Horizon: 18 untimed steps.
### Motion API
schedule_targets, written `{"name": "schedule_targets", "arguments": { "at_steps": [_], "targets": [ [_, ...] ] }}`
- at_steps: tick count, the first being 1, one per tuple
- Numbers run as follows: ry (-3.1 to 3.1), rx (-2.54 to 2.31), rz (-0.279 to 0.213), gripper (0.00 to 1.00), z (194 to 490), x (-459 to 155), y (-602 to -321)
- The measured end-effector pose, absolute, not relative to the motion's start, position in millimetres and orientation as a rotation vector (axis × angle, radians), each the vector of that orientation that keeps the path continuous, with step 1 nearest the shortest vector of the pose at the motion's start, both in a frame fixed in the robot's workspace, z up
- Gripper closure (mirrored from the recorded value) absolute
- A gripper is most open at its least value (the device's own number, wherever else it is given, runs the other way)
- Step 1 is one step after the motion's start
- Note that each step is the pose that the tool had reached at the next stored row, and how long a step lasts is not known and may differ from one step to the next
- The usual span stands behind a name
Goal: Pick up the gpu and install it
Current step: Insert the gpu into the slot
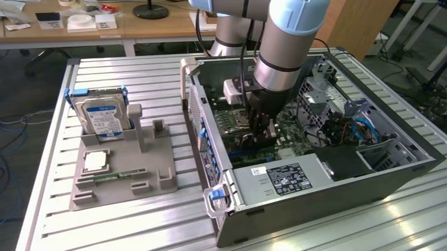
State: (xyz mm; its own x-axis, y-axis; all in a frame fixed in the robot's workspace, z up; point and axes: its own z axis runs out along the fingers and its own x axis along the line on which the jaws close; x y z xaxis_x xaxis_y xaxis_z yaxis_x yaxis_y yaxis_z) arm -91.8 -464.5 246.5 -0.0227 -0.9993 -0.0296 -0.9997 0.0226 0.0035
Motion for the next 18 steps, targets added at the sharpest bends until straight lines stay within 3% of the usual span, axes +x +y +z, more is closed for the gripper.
{"name": "schedule_targets", "arguments": {
  "at_steps": [18],
  "targets": [
    [2.231, -2.181, 0.042, 0.73, 242.2, -91.9, -464.5]
  ]
}}
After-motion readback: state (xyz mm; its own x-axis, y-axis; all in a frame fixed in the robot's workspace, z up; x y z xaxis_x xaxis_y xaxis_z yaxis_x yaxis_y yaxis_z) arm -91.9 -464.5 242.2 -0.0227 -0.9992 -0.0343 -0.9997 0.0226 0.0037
